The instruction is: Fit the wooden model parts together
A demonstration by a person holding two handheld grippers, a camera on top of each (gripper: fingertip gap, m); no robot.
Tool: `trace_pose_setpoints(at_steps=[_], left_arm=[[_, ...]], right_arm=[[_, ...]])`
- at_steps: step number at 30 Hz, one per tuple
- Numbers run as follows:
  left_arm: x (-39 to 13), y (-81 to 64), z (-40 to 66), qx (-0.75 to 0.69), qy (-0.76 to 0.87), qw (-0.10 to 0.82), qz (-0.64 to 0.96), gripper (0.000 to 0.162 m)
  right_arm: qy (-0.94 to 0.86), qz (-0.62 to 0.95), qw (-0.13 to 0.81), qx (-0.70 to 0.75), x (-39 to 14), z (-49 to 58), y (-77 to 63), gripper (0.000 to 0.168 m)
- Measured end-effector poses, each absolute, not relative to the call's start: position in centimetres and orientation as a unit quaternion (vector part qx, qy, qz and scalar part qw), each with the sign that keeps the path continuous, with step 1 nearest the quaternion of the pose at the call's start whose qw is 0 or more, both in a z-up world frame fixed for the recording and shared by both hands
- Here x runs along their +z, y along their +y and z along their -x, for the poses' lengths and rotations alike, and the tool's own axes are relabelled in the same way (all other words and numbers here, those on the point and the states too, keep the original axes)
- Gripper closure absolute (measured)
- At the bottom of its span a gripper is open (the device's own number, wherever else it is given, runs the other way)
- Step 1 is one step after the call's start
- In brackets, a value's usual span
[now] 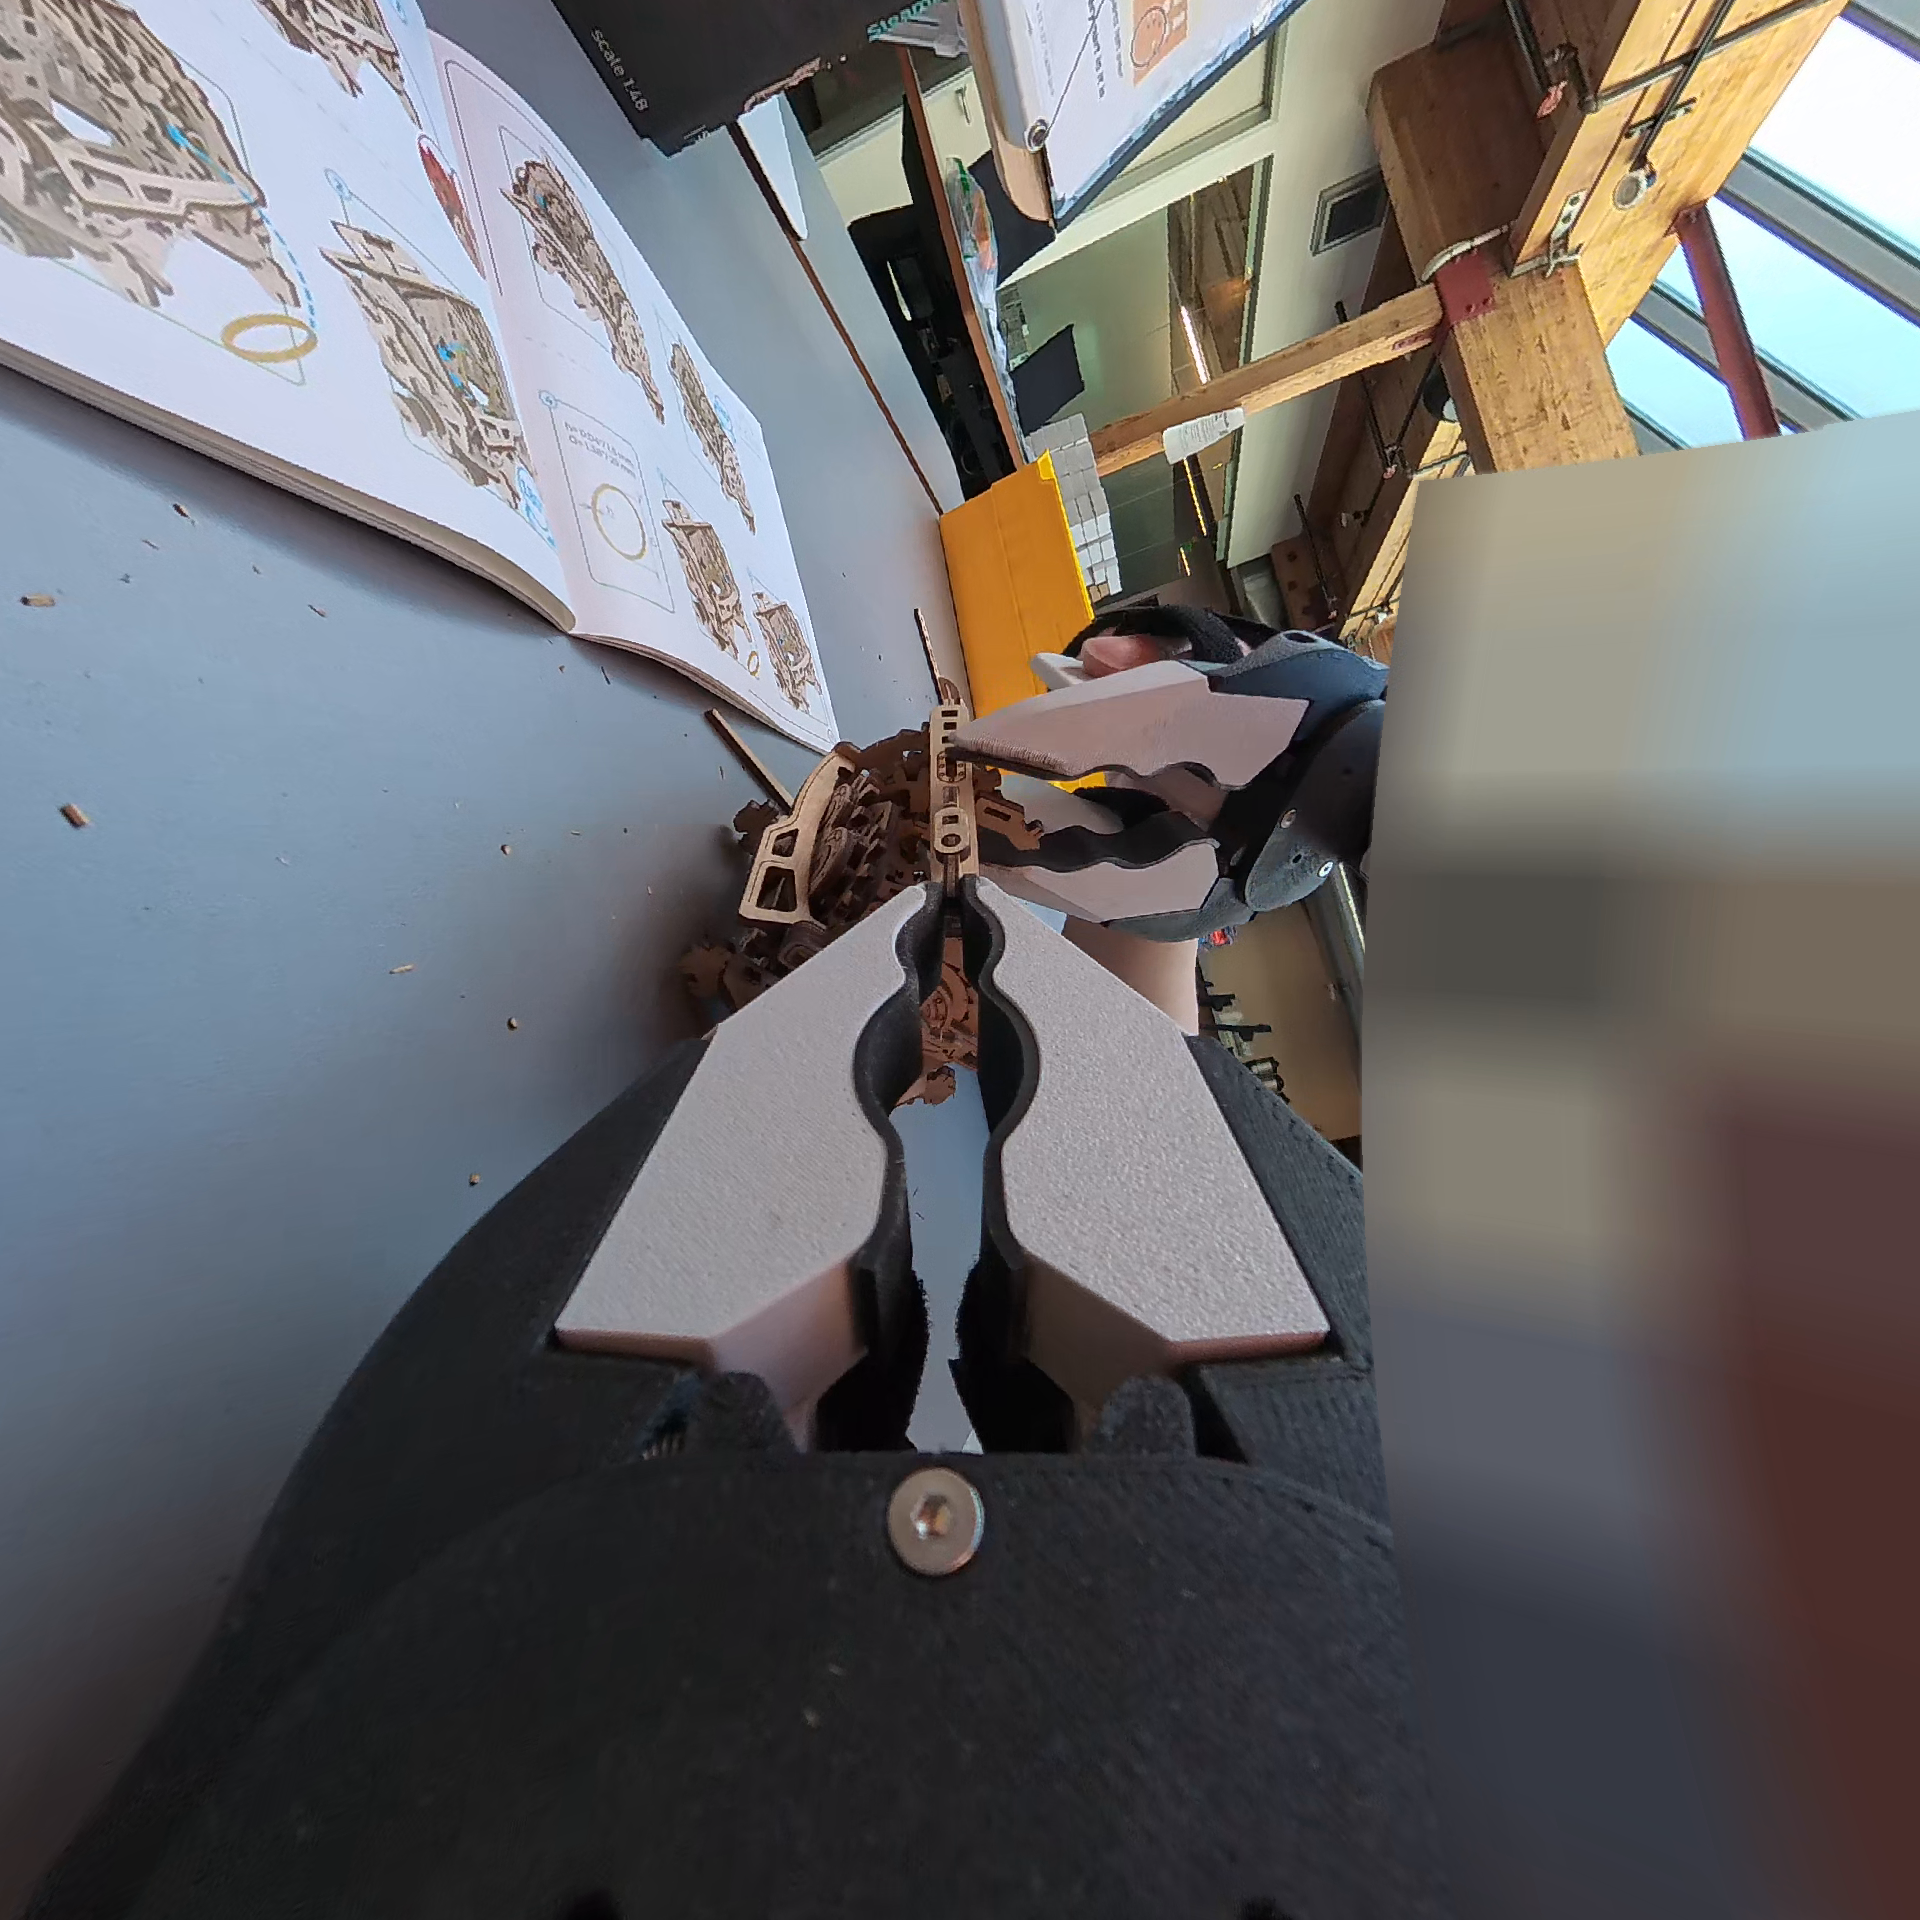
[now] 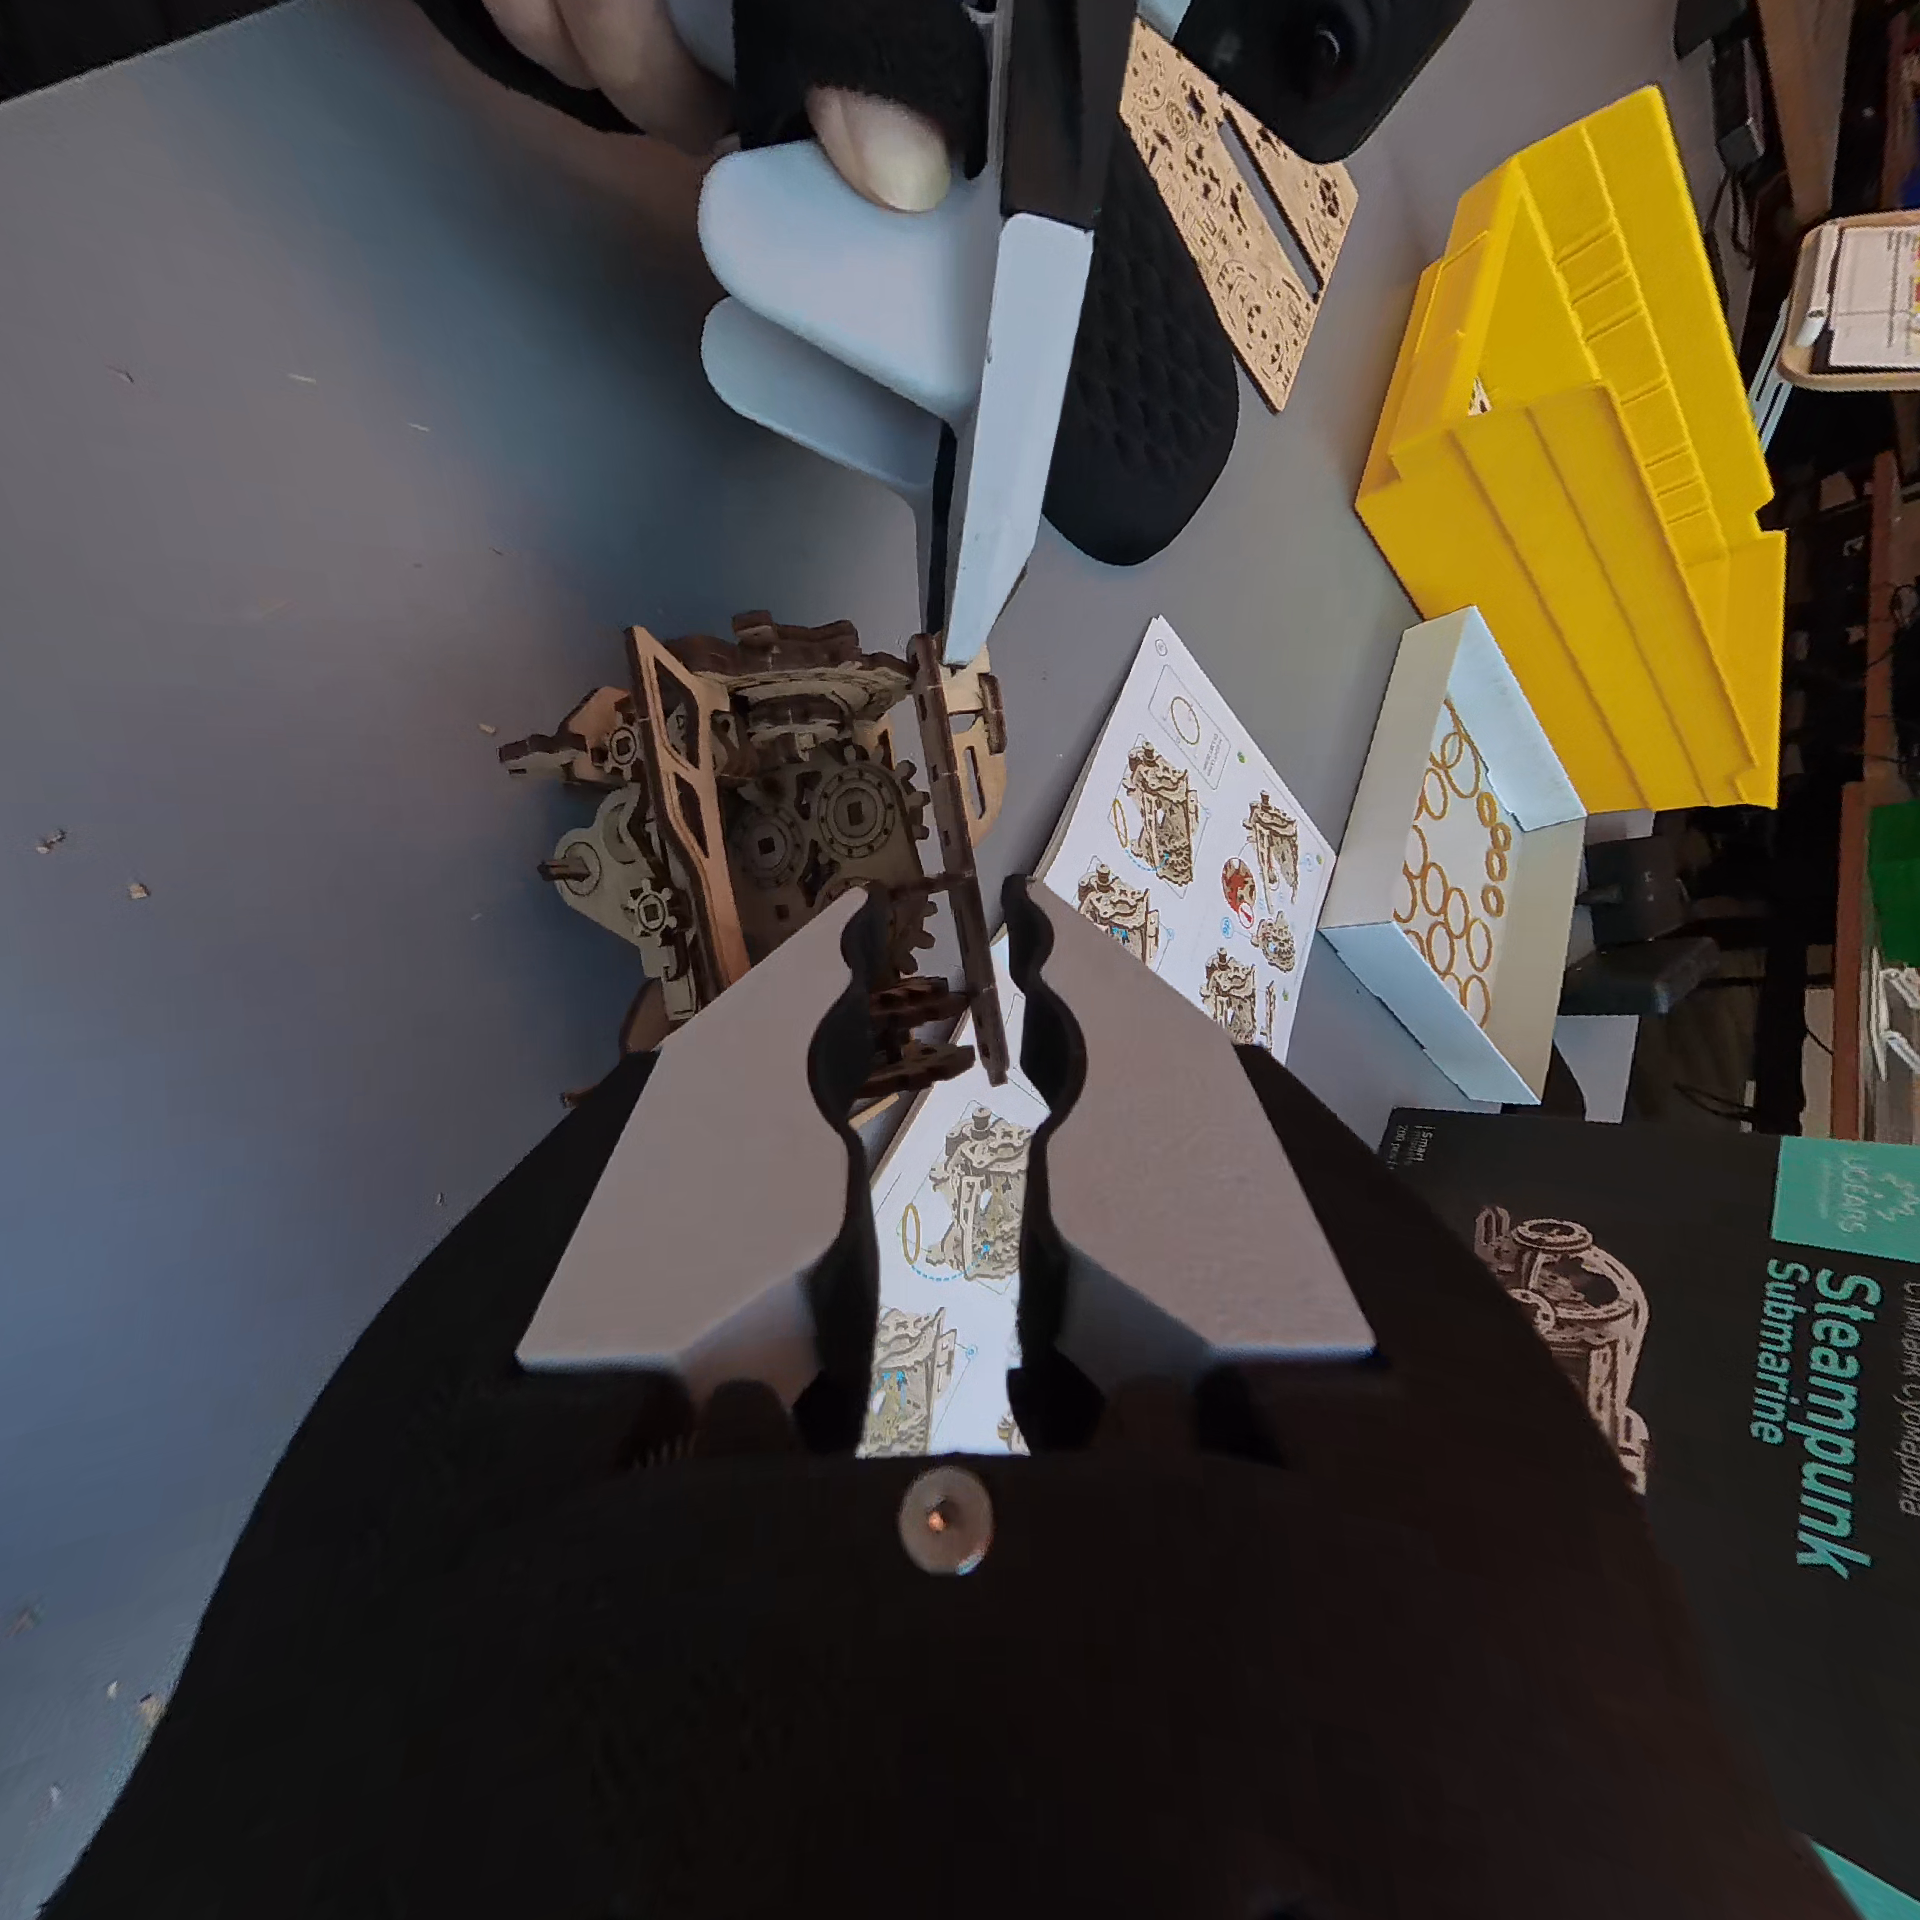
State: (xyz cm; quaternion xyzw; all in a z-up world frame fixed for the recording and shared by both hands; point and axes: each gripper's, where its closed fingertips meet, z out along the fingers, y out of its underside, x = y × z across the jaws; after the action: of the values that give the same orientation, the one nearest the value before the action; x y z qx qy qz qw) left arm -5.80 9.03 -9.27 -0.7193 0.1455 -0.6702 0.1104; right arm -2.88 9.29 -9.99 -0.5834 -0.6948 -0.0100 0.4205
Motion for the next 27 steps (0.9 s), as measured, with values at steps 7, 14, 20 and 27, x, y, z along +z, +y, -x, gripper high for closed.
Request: trace_pose_setpoints(at_steps=[7,14,20,27], left_arm=[[-9.3,9.1,5.8,-0.670,0.144,0.112,0.720,0.162],[-9.1,9.3,6.0,-0.670,0.150,0.137,0.714,0.161],[-8.8,9.3,6.6,-0.659,0.182,0.173,0.709,0.150],[-9.3,9.2,7.1,-0.649,0.210,0.200,0.704,0.148]], right_arm=[[-0.714,0.565,0.410,-0.056,-10.4,3.0,9.4,0.151],[-0.717,0.563,0.407,-0.057,-10.3,3.2,9.3,0.153],[-0.721,0.558,0.406,-0.061,-10.3,3.2,9.3,0.153],[-0.728,0.546,0.409,-0.069,-10.2,3.2,9.3,0.153]])
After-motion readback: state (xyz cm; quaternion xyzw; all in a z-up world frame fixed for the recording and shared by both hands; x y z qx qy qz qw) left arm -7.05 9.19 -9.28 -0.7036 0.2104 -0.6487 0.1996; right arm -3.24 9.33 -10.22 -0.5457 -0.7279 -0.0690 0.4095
